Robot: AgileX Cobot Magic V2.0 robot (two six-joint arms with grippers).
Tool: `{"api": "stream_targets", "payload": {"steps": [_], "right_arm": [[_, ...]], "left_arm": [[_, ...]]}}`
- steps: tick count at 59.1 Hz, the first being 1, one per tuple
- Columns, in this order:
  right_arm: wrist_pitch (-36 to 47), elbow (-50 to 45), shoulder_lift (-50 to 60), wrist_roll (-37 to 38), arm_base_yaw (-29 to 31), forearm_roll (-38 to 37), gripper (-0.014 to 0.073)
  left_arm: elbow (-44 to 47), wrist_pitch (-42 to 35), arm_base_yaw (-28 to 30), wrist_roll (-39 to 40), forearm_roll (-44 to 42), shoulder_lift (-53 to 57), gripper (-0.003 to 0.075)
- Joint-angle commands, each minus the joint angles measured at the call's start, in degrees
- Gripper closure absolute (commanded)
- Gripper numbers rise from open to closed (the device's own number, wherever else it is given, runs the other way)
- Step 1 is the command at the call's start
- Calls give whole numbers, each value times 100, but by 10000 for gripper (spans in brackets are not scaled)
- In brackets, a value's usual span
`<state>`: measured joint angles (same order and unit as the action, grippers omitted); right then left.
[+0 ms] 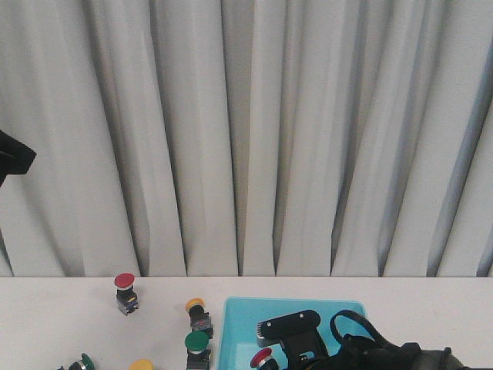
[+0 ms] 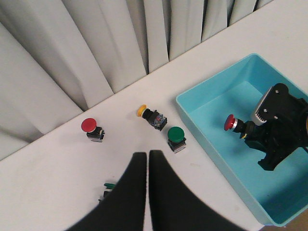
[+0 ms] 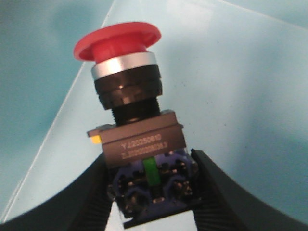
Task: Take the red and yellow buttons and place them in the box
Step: 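Lower the red button into the blue box and open right gripper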
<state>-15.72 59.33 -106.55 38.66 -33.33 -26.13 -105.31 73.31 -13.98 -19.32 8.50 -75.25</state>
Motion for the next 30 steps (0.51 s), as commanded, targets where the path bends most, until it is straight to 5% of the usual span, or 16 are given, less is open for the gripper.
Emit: {"api": "stream_targets", "payload": {"steps": [1,15,30], "right_arm": [[213,207,254,-78,4,-12,466],[207,231,254,-164,4,56,415],[136,231,254,-474,4,75,249]], "left_arm": [[-150,-171,11,60,114,134,727],[-150,-171,11,60,114,134,727],[-150,-171,11,60,114,134,727]]}}
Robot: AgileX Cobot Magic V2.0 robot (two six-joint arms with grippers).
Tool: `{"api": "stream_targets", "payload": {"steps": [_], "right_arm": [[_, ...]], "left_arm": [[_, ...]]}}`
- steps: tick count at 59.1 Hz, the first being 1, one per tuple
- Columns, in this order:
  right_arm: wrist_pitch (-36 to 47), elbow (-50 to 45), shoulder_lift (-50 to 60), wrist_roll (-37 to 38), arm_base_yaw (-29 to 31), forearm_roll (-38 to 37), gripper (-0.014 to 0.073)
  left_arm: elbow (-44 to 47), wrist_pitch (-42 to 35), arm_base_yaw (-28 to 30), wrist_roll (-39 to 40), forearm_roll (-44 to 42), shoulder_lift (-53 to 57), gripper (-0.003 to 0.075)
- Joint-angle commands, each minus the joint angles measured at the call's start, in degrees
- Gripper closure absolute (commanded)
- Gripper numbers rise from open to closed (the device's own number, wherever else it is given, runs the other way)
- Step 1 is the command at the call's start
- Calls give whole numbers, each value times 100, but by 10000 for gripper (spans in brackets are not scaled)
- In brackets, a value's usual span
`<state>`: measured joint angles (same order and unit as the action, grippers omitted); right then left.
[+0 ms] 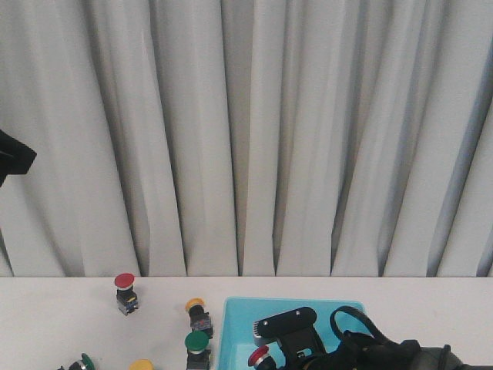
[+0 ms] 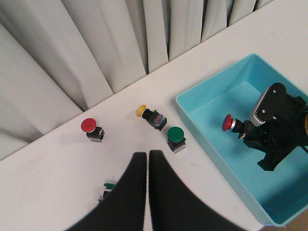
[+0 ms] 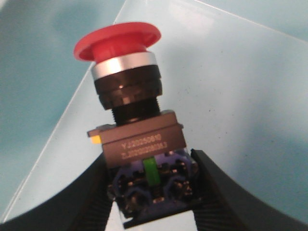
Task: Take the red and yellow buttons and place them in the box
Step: 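Lower the red button into the blue box and open right gripper, then raise the right gripper out of the box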
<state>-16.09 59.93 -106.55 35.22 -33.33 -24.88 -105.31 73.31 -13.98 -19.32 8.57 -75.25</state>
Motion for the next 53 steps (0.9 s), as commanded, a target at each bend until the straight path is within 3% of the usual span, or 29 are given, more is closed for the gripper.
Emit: {"api": "stream_targets", "payload": {"steps": [1,10,34,53], "right_arm": [[173,171,254,-136,4,-45,234],[154,171,254,-152,4,-39,176],[-415,618,534,-214,16,-82,172],[-983,1705,1982,-233,23,-1296,193]], "left_arm": [[-150,-171,11,60,106,134,727],[-150,-171,11,60,106,134,727],[-150,-171,11,60,106,134,727],[-150,-176,11,60,106,134,727]]}}
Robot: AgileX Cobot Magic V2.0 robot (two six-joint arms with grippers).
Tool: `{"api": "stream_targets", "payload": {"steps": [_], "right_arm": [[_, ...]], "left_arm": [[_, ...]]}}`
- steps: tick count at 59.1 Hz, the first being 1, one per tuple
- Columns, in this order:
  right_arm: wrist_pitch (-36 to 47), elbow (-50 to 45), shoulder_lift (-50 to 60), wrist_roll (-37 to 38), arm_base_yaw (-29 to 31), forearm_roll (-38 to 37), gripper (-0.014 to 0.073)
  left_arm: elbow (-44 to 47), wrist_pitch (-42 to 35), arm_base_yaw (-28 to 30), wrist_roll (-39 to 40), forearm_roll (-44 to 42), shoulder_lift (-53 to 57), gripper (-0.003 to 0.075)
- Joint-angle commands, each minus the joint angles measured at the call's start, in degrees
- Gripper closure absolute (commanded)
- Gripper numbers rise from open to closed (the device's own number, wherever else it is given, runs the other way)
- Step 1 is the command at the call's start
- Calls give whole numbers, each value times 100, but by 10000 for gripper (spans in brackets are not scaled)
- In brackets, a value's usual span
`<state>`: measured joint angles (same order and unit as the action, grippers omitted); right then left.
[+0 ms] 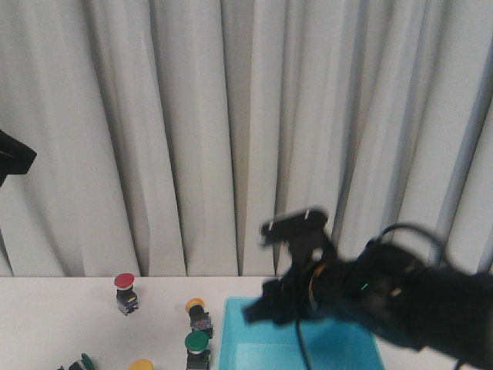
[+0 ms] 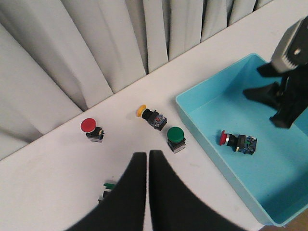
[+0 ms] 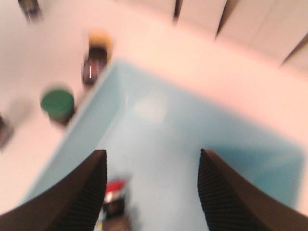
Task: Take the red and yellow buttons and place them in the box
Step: 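Raise the right gripper out of the box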
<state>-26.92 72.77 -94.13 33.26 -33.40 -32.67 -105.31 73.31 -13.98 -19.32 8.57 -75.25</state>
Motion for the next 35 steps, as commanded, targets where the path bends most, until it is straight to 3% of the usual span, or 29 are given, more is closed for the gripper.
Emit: {"api": "stream_targets", "payload": {"steps": [1,20,35], "right_arm": [[93,449,816,-36,30,-563,194],[-248,534,2389,-18,30,-818,198],[-827,534,2978,-392,30,-818,198]], "left_arm": [[-150,-176,11,60,106,134,727],[-150,-404,11,60,106,134,725],[-150,-540,11,152,117,69,723]]}}
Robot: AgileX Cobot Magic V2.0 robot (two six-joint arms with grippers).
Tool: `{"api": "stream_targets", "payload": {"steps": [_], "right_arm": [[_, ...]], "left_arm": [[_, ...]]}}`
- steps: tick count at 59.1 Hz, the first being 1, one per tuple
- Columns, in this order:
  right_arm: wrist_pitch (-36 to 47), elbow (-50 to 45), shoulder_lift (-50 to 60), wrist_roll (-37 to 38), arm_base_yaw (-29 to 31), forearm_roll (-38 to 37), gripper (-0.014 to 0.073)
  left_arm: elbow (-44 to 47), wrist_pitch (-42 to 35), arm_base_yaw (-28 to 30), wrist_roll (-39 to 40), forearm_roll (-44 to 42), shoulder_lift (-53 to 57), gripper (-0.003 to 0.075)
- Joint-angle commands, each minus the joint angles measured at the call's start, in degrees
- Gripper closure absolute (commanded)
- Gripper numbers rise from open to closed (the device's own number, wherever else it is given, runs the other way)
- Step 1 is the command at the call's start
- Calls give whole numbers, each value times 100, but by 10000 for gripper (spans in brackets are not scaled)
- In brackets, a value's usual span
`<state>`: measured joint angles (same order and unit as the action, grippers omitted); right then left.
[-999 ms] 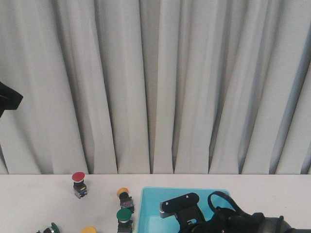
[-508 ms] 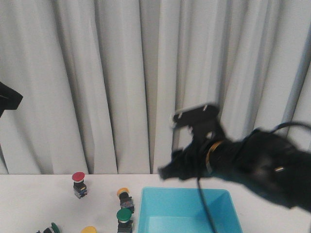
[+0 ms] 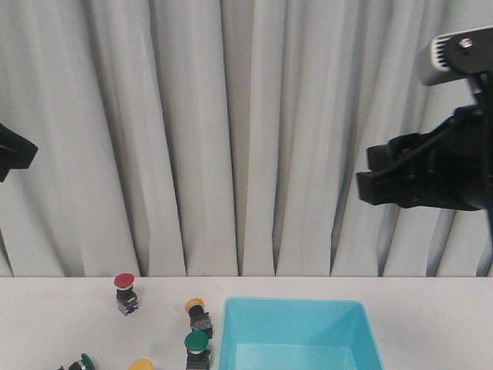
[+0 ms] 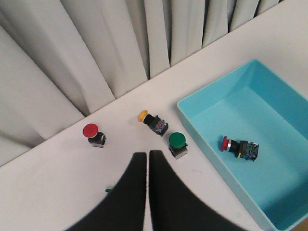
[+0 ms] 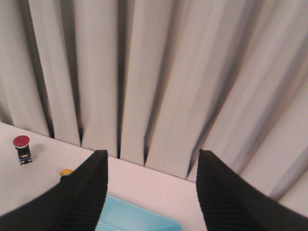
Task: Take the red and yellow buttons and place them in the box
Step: 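Raise the right gripper out of the box, then lower the left gripper onto the yellow button and close it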
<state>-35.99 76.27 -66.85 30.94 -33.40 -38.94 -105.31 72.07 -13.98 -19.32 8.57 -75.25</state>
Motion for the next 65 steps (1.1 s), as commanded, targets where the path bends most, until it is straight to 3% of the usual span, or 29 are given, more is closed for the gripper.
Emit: {"api": "stream_targets", "payload": {"steps": [1,16,23,32,42,47,65], "right_arm": [[57,184,269,-176,30,-191,198],[-333,184,496,-359,30,-181,198],[-451,184,528,-382,30,-175,200],[-668,184,573,-572,30,-162,212],[-903,184,592,-572,30,-128,215],[-1015,184,592,-572,30,-128,215],[-1088,184,592,-579,30,3,215]], "left_arm": [[-150,-415,11,230,117,56,722],[-150,-333,11,809,270,-387,649],[-150,-287,1,792,254,-710,525],[-150,-294,1,833,247,-1092,293],[-150,-271,1,1346,105,-1558,93],[-150,-211,1,1559,-71,-1813,64],[-150,-47,1,1853,-345,-2739,102]]}}
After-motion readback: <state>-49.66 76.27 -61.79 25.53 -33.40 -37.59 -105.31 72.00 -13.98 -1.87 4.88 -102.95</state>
